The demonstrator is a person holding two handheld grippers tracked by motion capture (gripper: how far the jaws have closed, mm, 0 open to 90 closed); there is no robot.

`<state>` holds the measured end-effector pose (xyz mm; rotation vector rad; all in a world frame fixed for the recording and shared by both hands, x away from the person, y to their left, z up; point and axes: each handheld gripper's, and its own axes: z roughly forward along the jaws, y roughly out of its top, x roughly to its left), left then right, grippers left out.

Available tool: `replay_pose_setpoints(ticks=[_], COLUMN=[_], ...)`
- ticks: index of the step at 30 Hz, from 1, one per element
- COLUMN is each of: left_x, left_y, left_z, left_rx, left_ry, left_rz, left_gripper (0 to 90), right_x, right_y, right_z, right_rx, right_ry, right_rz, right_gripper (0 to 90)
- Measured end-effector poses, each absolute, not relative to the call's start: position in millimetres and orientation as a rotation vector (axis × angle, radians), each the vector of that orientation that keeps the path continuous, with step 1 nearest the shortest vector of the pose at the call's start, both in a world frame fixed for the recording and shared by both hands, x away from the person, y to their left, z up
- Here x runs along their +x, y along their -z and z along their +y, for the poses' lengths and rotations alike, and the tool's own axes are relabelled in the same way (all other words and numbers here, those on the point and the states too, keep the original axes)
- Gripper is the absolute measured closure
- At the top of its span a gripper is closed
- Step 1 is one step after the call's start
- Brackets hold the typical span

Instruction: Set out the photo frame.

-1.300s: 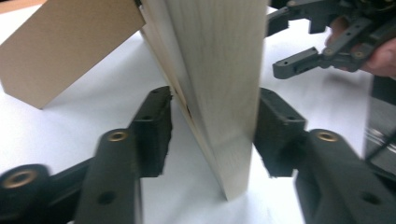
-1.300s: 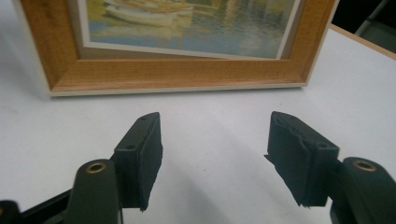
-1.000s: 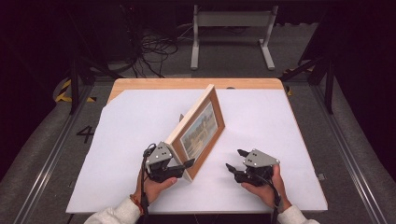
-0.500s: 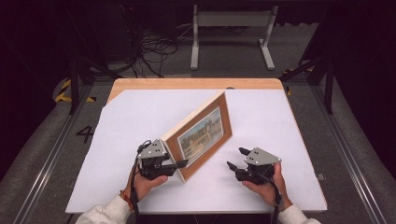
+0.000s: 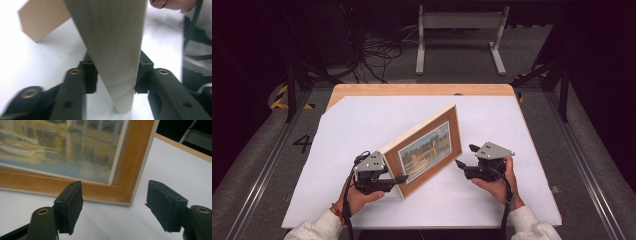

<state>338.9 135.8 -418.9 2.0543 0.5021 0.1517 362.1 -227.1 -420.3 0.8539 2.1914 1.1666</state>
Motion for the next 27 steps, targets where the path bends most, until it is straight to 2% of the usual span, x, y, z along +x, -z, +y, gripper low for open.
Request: replay_pose_setpoints(ticks=[10,25,27], left_x=[328,316,317], left_y=[416,410,410], left_z=[141,149,150], left_rx=[2.066,2.001,1.993], left_ry=[-0.285,-0.381,-0.386], left_rz=[0.507,0.514,0.522], left_gripper=[52.2,56.3,60.7], right_x=[402,419,419], right_y=[424,439,439], right_z=[-219,-207,-208], right_rx=[0.869,0.838,0.847], right_ry=[-1.206,-1.232,-1.244], right_rz=[2.236,2.340,2.341], right_gripper=[23.5,21.5,24.6])
